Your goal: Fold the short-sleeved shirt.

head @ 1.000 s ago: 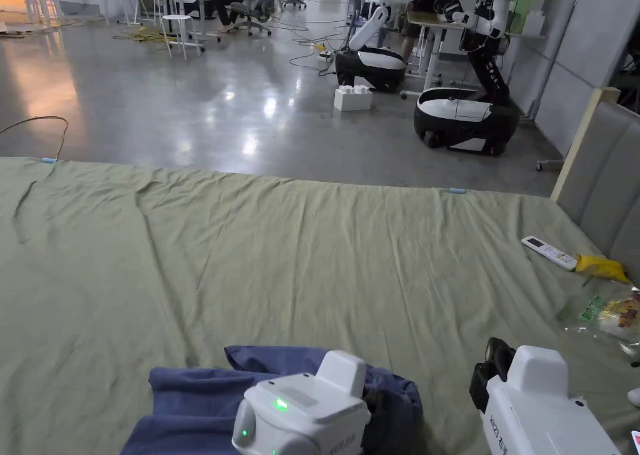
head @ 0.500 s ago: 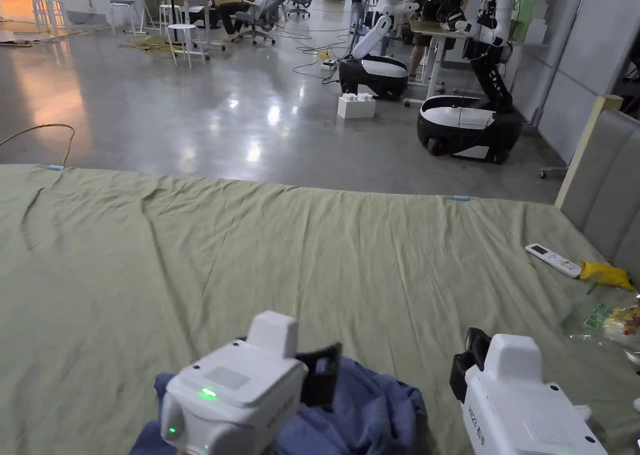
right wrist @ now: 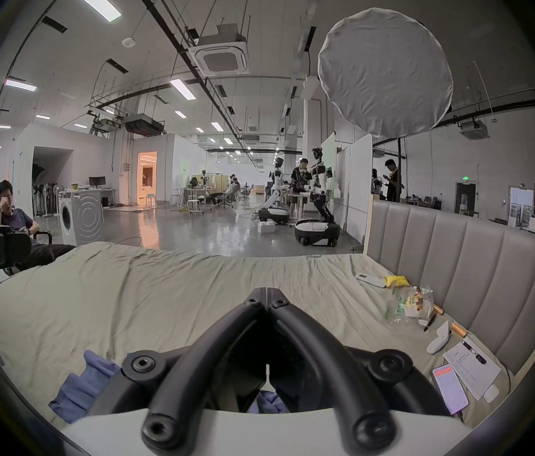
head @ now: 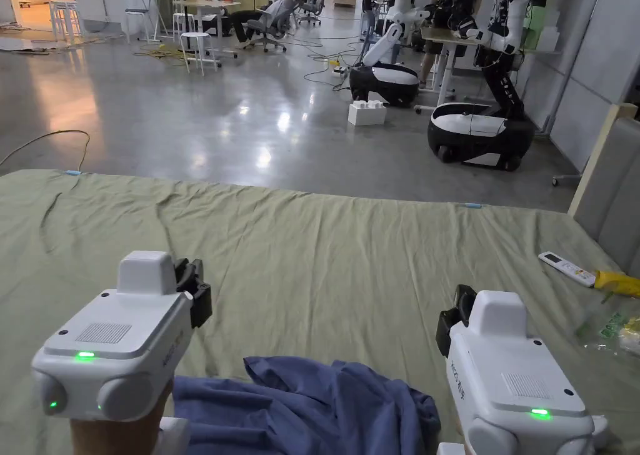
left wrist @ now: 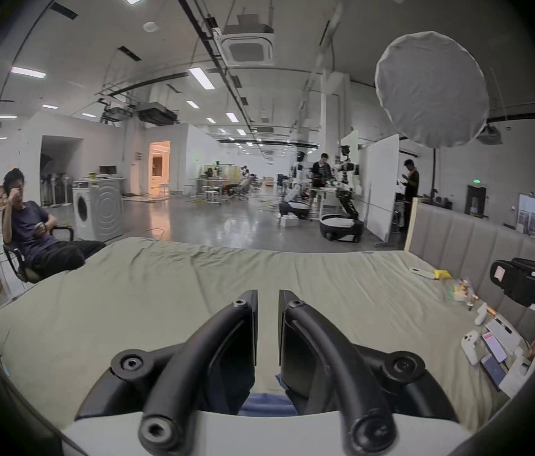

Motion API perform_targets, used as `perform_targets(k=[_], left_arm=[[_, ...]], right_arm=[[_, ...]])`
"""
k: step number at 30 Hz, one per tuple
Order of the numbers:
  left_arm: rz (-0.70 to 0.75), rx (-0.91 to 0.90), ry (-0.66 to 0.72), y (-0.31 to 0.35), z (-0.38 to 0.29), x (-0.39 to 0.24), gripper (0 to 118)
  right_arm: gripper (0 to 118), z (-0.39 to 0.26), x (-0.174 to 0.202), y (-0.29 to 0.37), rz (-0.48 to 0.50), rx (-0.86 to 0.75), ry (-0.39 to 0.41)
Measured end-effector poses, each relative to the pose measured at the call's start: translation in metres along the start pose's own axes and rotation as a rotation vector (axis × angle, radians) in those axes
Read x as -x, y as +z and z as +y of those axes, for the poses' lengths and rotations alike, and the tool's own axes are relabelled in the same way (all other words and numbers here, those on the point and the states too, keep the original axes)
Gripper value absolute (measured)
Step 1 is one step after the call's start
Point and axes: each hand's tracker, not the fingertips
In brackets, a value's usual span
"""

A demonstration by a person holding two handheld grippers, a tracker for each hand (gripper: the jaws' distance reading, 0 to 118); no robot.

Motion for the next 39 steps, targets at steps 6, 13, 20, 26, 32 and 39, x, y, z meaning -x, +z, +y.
perform_targets(k=[6,13,20,26,32,39], left_arm=[[-0.007,0.035,-0.004,-0.004,-0.003,0.016,2],[-0.032,0.194,0.027,-0.03,-0.02,0.032,2],[-0.054,0.409,0.02,-0.081,-0.065,0.049,2],[-0.07,0.647,0.021,-0.134,-0.109,0.055,51],[-0.068,0.796,0.033,-0.185,-0.154,0.053,79],[-0.002,0.783,-0.05,-0.184,-0.185,0.03,76]], right_arm=[[0,0.006,0.004,0.0,0.004,-0.022,0.009],[0,0.001,0.006,-0.005,0.015,-0.003,0.018],[0,-0.019,0.004,-0.015,0.016,0.052,0.012],[0,-0.038,0.0,-0.026,0.012,0.108,0.016],[0,-0.057,-0.008,-0.035,0.002,0.16,0.019],[0,-0.078,-0.021,-0.041,-0.013,0.22,0.039]])
